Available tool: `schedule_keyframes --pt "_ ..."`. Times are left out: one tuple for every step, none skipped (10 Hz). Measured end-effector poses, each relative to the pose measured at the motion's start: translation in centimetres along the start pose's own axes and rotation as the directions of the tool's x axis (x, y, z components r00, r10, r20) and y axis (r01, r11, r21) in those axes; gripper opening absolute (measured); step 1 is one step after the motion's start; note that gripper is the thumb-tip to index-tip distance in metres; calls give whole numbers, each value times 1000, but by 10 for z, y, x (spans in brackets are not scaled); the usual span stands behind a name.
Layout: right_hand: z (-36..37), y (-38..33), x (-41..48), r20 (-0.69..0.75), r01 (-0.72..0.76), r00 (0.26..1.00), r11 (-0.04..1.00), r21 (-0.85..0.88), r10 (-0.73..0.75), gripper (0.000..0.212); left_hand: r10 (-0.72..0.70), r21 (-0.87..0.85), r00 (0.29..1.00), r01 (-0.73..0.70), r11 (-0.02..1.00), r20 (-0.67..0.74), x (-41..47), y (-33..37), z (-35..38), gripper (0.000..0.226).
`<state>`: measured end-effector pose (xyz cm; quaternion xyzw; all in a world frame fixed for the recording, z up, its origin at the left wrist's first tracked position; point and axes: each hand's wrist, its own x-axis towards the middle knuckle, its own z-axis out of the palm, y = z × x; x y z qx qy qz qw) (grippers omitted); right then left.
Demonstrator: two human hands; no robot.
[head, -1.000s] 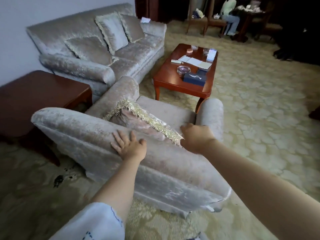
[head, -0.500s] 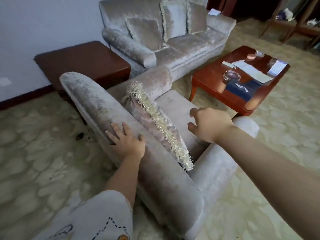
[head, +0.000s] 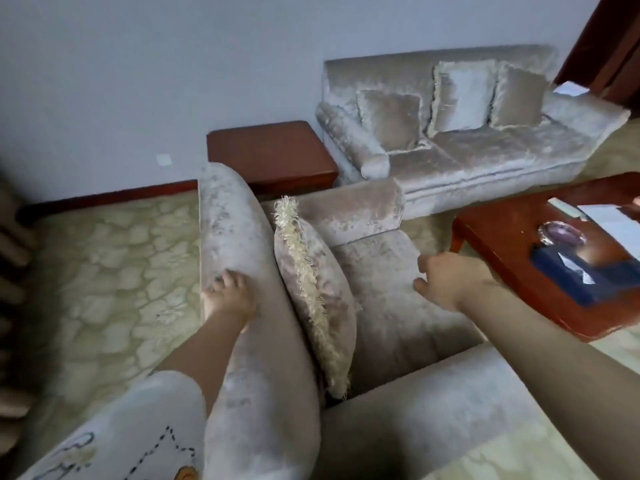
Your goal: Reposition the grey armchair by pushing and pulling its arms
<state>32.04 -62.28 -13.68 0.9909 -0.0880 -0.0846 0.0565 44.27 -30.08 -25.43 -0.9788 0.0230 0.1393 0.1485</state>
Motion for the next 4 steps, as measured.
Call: schedule_keyframes --pt "2 17 5 24 65 998 996 -67 -63 33 -99 -109 994 103 989 50 -49 18 -16 53" --pt "-10 28 -3 -16 166 986 983 -84 -168 33 -207 -290 972 232 928 114 -108 29 -40 36" --pt "-61 35 -10 -183 297 931 947 -123 -316 36 -271 -384 962 263 885 34 -153 25 -88 36" --pt "-149 40 -21 -404 375 833 922 -94 -380 25 -353 -450 911 229 863 -212 -205 0 -176 31"
